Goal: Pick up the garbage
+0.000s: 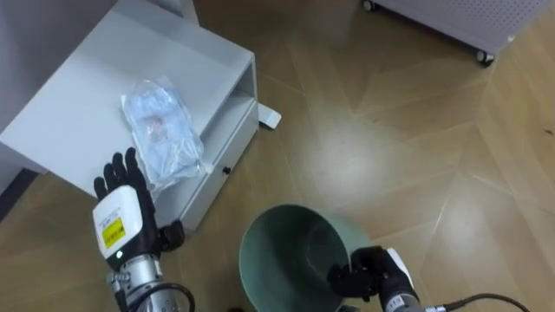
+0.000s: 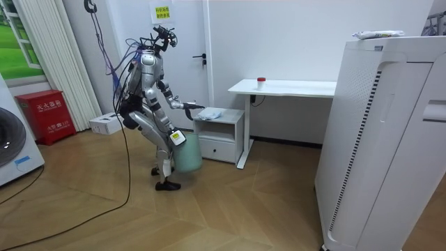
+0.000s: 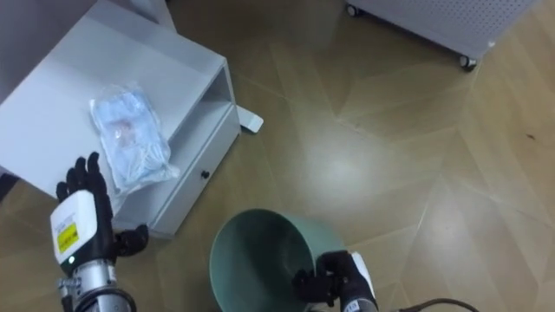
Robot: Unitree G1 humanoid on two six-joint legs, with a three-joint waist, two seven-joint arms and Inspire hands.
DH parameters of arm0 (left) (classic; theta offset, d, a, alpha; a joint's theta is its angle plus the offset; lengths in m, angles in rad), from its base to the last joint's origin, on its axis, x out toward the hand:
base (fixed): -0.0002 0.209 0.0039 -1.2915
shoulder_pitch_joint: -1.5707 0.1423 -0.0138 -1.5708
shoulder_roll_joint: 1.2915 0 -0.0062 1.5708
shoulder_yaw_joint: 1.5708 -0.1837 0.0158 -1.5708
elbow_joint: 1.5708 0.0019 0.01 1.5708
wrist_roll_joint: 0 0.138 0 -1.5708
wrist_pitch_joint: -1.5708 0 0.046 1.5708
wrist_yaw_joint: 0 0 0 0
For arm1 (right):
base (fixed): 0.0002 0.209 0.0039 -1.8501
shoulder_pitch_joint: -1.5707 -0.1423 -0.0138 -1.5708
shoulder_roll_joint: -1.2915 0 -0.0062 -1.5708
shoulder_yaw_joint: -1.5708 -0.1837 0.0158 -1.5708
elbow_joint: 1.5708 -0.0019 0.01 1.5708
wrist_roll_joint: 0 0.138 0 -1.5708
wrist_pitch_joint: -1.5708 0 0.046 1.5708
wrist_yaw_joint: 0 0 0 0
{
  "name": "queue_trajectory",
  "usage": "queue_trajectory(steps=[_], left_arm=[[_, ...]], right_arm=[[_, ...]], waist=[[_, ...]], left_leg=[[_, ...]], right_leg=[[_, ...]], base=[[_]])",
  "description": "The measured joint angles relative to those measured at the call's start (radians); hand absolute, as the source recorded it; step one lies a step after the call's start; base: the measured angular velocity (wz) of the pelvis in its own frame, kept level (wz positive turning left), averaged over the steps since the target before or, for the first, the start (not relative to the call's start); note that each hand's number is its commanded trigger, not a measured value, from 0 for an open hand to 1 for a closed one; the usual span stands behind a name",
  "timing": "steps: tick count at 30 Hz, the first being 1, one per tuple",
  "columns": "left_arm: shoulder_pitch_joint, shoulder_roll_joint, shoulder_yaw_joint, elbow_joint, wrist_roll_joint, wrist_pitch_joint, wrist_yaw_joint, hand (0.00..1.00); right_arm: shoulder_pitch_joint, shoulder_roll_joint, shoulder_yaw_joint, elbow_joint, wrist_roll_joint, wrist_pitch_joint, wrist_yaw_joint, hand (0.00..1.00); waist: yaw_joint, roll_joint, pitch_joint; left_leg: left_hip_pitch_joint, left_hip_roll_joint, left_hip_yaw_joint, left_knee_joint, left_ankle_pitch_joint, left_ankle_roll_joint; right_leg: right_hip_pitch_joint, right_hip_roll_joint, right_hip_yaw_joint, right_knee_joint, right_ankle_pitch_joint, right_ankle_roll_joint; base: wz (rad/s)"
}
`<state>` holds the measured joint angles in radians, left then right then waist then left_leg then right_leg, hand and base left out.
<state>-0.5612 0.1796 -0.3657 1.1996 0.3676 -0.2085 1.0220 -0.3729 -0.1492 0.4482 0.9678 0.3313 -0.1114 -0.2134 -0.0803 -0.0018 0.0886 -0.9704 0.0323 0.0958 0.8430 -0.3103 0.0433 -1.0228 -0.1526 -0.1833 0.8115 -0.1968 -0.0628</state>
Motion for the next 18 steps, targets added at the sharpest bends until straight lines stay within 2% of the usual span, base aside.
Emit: queue_trajectory(steps=[5,10,14,18], left_arm=[[-0.03,0.004,0.007,0.006,0.064,0.02,0.017,0.0],[-0.059,0.011,0.007,0.009,0.065,0.034,0.017,0.0],[-0.062,0.018,0.004,0.009,0.066,0.038,0.017,0.0],[-0.063,0.025,0.001,0.014,0.083,0.051,0.016,0.0]], right_arm=[[-0.001,-0.011,-0.001,-0.003,0.036,0.002,0.011,1.0],[-0.024,-0.012,-0.001,-0.003,0.06,0.004,0.021,1.0],[-0.035,-0.012,0.003,-0.003,0.075,0.005,0.026,1.0],[-0.04,-0.012,0.005,0.001,0.096,0.006,0.046,1.0]], waist=[[-0.004,0.002,0.0013],[-0.01,0.001,0.0023],[-0.015,0.0,0.0042],[-0.021,-0.001,0.0075]], left_leg=[[-0.038,-0.001,-0.002,0.023,0.001,-0.004],[-0.069,0.009,-0.002,0.043,-0.005,-0.006],[-0.081,0.012,-0.002,0.054,-0.01,-0.008],[-0.097,0.024,-0.01,0.091,-0.03,-0.01]], right_leg=[[-0.039,-0.003,0.002,0.025,-0.003,-0.005],[-0.066,0.004,0.001,0.035,-0.003,-0.007],[-0.079,0.009,0.003,0.043,-0.005,-0.01],[-0.086,0.019,0.0,0.06,-0.013,-0.012]], base=[[0.02],[-0.03],[-0.03],[-0.07]])
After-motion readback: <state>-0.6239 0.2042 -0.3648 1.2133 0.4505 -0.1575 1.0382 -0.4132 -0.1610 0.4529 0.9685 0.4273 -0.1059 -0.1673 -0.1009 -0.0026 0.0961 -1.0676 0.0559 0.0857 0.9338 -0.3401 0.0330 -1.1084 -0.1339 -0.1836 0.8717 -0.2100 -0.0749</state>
